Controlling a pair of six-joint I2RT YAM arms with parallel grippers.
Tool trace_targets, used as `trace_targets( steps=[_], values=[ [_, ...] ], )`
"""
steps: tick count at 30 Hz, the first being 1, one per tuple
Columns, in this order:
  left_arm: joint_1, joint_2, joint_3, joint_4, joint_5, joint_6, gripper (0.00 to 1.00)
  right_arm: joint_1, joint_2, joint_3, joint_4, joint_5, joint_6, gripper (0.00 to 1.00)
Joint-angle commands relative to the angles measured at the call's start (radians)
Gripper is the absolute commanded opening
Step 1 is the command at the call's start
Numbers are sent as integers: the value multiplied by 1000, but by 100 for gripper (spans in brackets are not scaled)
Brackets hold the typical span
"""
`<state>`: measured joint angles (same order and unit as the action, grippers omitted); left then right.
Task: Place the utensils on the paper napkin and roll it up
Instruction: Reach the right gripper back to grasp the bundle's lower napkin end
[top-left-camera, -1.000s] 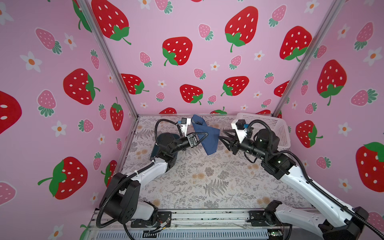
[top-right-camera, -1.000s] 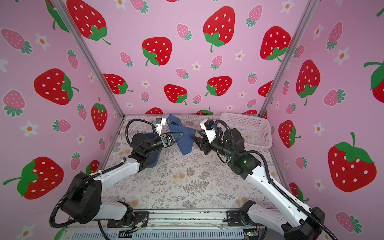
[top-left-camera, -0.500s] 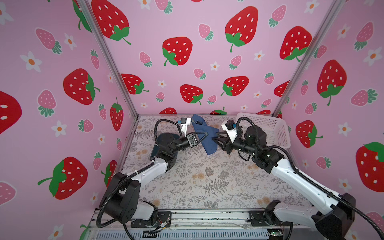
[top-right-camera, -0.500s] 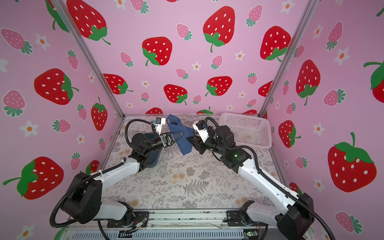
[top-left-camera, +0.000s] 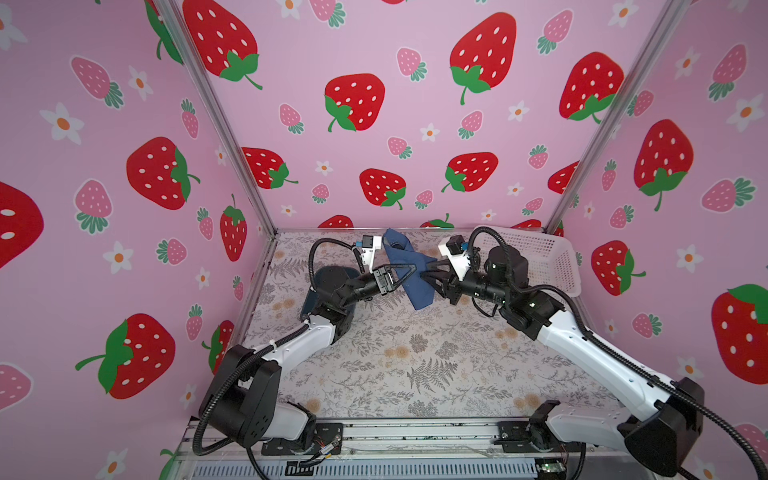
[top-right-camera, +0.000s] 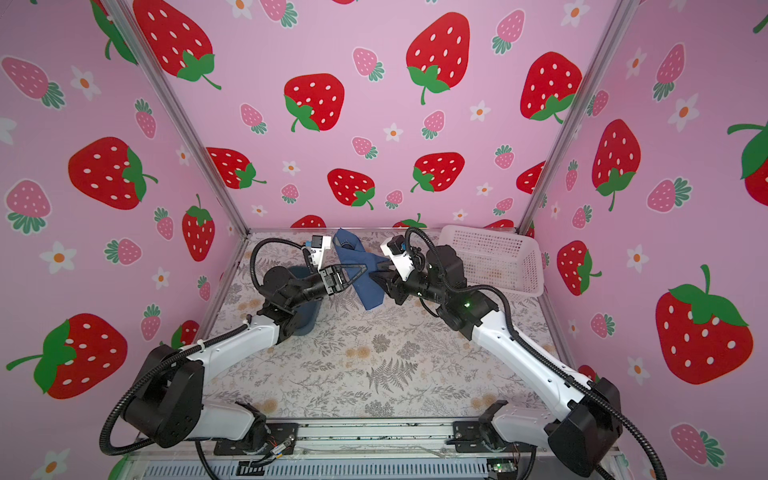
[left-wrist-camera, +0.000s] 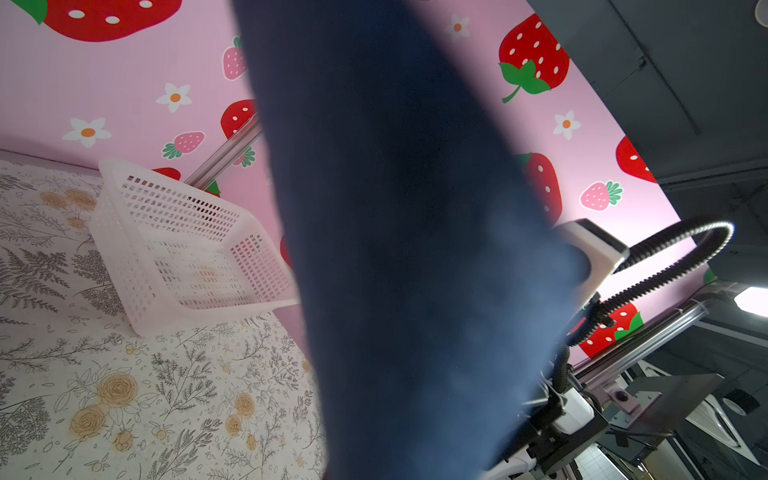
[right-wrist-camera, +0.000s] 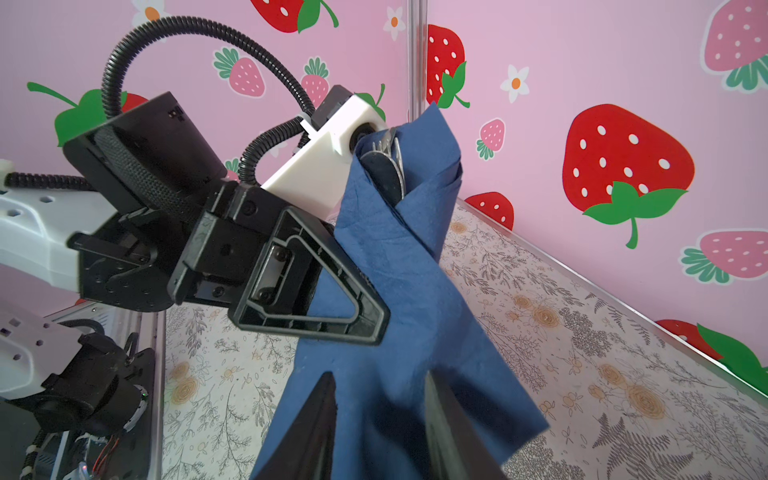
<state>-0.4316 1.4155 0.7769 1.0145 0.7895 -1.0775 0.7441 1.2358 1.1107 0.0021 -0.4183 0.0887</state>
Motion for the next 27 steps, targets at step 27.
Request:
trace_targets(
  steps=[27],
  values=[
    [-11,-61,47,30,33,-22,0,8,71,26,12,-239,71,36]
  ],
)
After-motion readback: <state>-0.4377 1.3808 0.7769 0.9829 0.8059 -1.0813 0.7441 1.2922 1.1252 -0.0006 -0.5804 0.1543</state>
